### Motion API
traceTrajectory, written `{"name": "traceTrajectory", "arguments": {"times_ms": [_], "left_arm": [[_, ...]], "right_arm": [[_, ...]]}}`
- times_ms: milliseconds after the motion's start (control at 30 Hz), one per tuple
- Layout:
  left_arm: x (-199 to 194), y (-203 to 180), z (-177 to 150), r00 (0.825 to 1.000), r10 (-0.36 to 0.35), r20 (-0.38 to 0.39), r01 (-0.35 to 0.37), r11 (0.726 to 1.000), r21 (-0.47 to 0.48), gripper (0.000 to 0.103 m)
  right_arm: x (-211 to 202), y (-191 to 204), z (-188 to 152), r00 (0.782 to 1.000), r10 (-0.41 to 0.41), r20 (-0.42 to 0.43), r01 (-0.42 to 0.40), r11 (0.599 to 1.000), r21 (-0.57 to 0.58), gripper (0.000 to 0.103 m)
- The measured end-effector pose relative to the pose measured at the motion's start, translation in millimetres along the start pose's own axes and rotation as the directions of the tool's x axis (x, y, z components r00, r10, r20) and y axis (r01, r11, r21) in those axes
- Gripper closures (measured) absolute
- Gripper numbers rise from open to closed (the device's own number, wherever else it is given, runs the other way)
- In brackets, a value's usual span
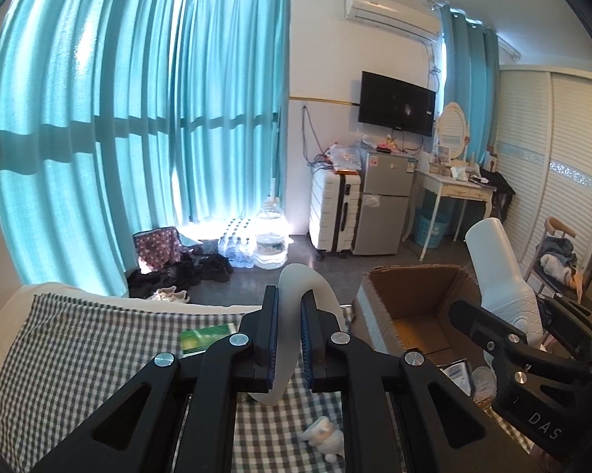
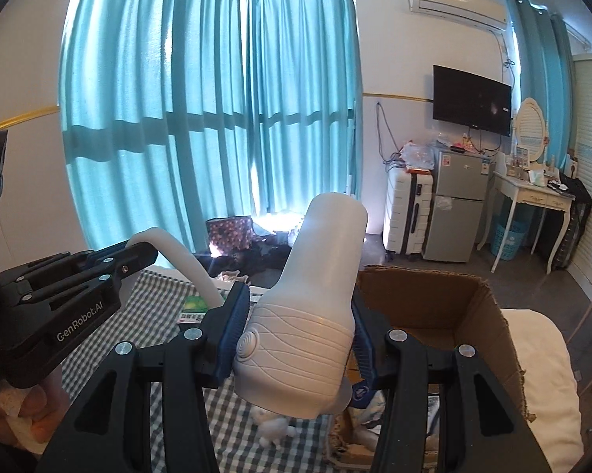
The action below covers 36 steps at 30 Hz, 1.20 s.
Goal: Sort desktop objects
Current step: 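Carry the tube and bottle with both tools over the cardboard box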
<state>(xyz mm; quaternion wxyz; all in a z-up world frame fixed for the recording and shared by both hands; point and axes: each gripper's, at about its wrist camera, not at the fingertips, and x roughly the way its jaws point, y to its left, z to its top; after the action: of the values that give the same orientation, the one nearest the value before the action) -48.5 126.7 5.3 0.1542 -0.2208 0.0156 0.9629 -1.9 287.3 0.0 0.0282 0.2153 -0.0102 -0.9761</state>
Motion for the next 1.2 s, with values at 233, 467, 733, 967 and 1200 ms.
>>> {"name": "traceTrajectory", "arguments": {"times_ms": [233, 467, 733, 967, 1200], "left_arm": [[18.6, -34.1, 6.6, 0.999, -0.041, -0.011, 0.041, 0.999, 0.027, 0.093], [36.7, -59.5, 6.6, 0.997, -0.071, -0.027, 0.072, 0.996, 0.043, 0.093], [56.6, -90.3, 3.8, 0.992, -0.120, -0.049, 0.123, 0.990, 0.065, 0.093], [71.7, -116.6, -3.3, 0.983, -0.169, -0.075, 0.175, 0.982, 0.073, 0.093], [91.6, -137.5, -15.3, 0.967, -0.220, -0.131, 0.232, 0.969, 0.087, 0.093]], "right_arm": [[-1.3, -30.0, -1.8, 0.999, -0.039, 0.003, 0.039, 0.999, 0.031, 0.055], [0.9, -56.2, -4.2, 0.997, -0.075, 0.003, 0.075, 0.996, 0.056, 0.055], [8.9, -83.5, -9.7, 0.993, -0.114, -0.019, 0.115, 0.990, 0.083, 0.055], [15.7, -107.0, -14.2, 0.987, -0.153, -0.049, 0.157, 0.983, 0.092, 0.055], [26.1, -126.7, -22.2, 0.978, -0.185, -0.094, 0.194, 0.975, 0.108, 0.055]]}}
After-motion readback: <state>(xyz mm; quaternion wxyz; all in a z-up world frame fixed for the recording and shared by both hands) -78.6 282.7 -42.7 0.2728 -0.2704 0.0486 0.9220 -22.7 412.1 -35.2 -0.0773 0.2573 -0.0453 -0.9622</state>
